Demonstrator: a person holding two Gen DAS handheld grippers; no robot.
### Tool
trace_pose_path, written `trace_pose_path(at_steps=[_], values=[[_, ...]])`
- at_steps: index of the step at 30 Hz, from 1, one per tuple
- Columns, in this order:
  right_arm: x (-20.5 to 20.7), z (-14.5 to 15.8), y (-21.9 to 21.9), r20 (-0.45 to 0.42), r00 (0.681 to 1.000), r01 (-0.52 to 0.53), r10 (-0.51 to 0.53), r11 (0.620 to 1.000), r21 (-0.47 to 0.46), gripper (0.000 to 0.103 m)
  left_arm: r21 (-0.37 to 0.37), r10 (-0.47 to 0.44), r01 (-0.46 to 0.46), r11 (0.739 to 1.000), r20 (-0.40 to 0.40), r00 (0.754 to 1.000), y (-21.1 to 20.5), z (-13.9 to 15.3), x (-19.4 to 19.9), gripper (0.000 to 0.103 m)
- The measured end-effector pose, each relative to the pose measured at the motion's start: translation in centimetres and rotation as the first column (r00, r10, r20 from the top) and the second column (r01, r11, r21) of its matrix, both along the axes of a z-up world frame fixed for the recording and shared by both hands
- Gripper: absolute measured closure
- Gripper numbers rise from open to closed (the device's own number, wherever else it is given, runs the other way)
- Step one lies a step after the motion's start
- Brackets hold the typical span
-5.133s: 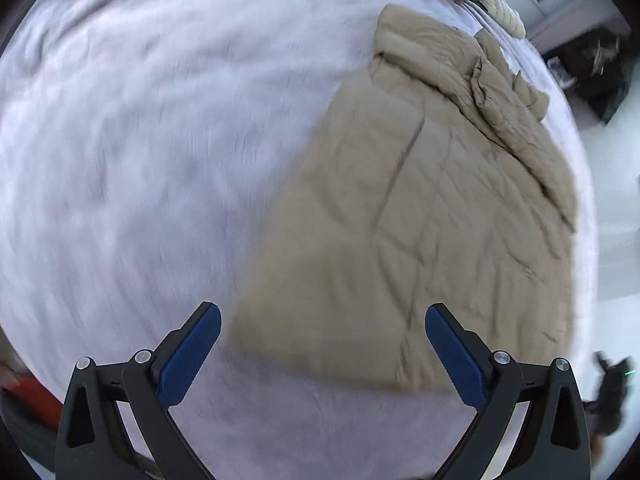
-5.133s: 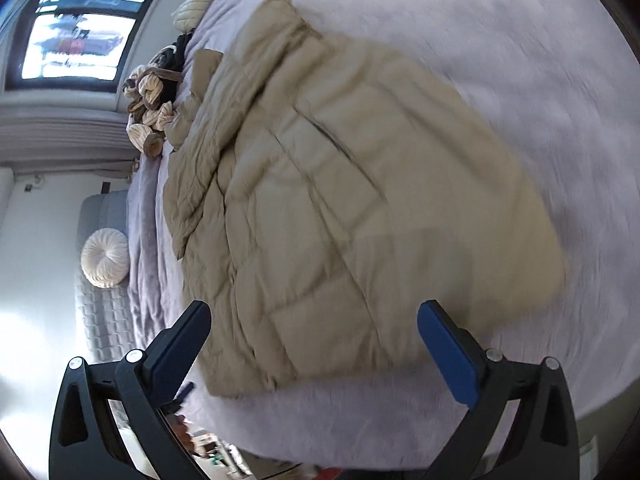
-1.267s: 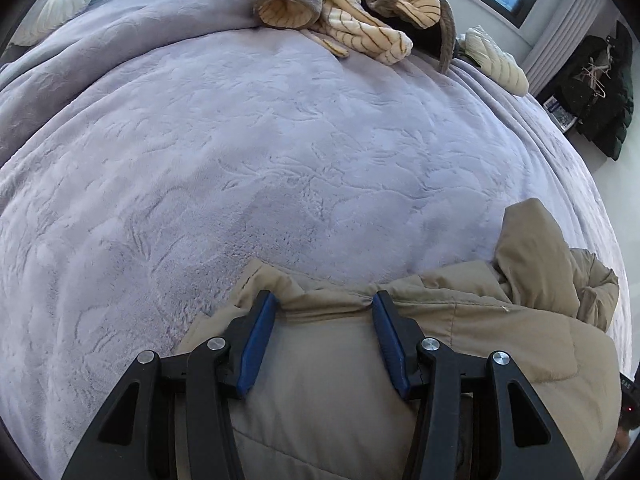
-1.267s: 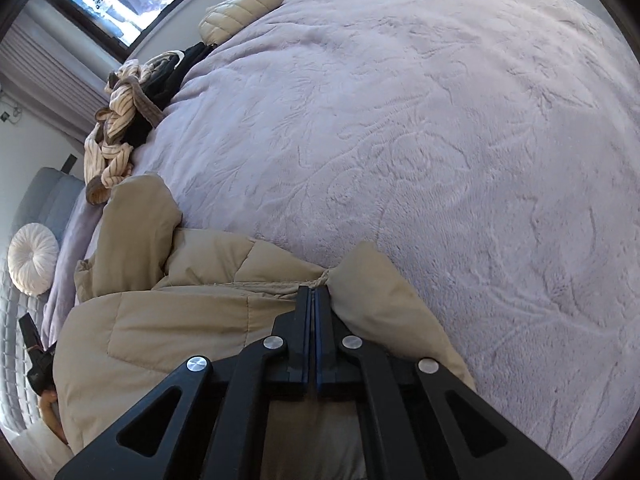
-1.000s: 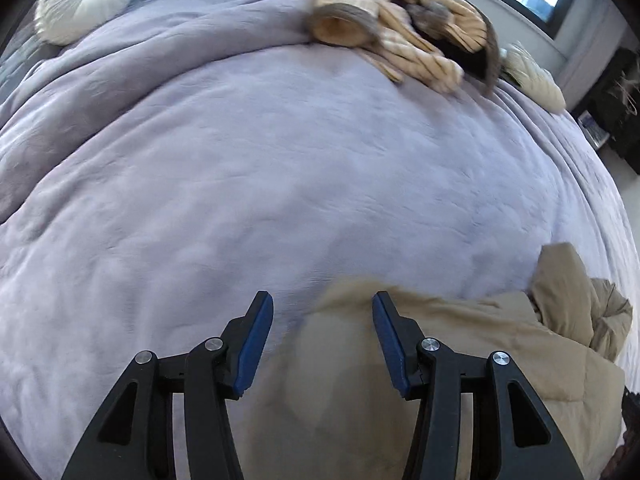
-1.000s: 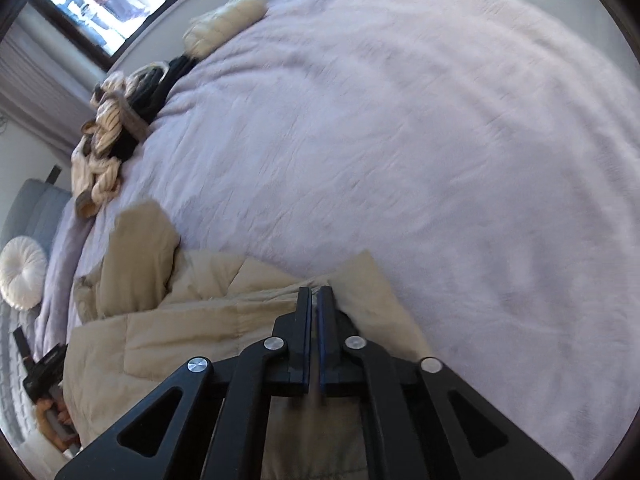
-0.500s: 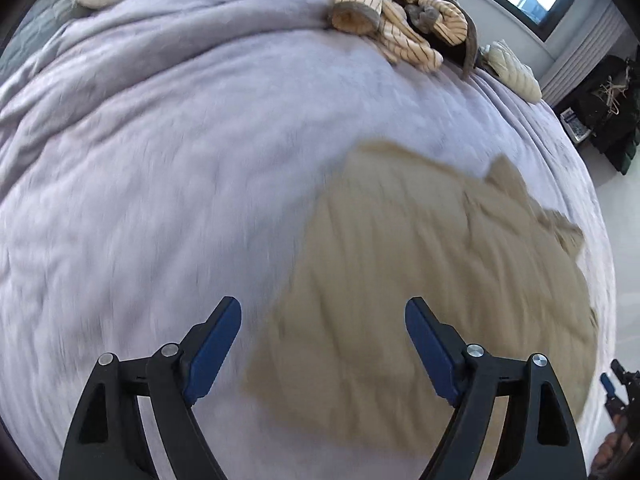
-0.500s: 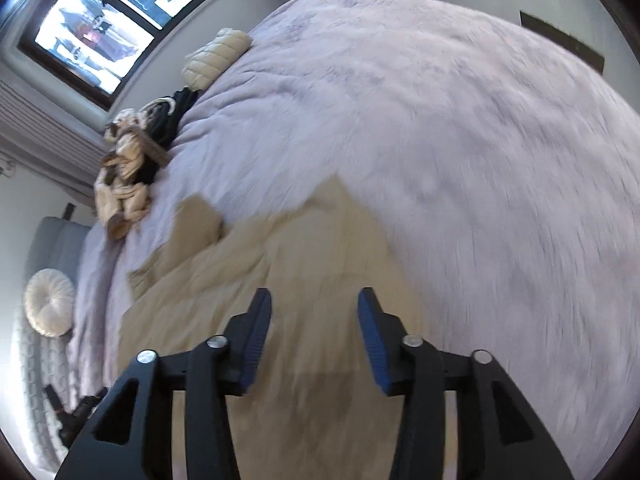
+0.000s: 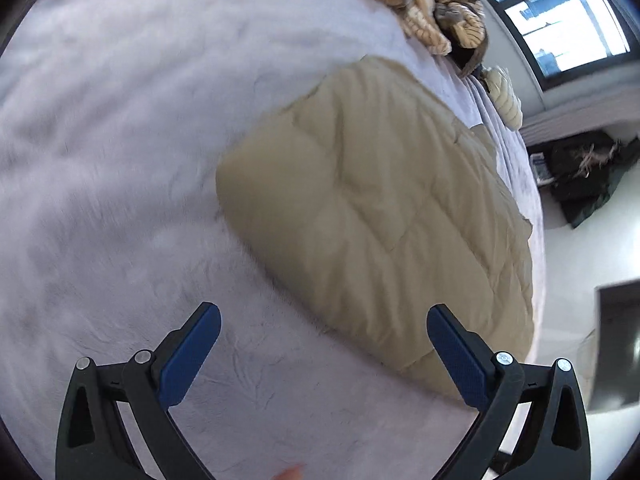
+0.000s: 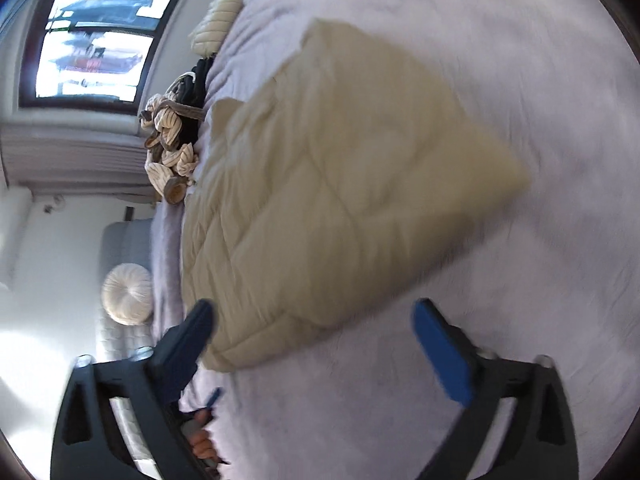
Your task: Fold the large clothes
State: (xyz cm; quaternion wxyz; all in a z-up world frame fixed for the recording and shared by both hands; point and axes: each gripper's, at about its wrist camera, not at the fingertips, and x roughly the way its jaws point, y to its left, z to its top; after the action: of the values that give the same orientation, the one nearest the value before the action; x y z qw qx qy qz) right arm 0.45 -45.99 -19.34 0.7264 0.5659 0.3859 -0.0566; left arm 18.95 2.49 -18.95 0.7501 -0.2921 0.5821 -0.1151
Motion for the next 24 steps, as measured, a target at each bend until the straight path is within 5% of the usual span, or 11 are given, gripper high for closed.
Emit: trace_pose_path(at_steps=[7,20,22,24], values=[[0.3,-3.9,0.4,0.021,0.999,0.038,-0.041,0.992,0.119,0.000,-0.097,0.003,-0.002,0.995,0.013,1.000,-0.4,-2.1,2.1,0.000],[5.7,-6.6,-0.5,0.127,0.983,0.099,-0.129,0.971,0.218,0.000,-0.044,0.058,-0.056,0.997,0.039,0.998,-2.3,-3.7,8.1,0.000],[6.3,-6.7,-0.4,0.121,0.984,0.099,-0.128,0.970,0.221,0.000,-0.052,0.069,-0.066,0.996,0.047,0.997,-2.3,-3.5,8.3,0.022],[6.2,-6.9,-0.3,0.108,0.985,0.109,-0.137,0.967,0.232,0.001,-0.045,0.055,-0.053,0.998,0.054,0.997,-2.3,-3.0,8.4,0.056]])
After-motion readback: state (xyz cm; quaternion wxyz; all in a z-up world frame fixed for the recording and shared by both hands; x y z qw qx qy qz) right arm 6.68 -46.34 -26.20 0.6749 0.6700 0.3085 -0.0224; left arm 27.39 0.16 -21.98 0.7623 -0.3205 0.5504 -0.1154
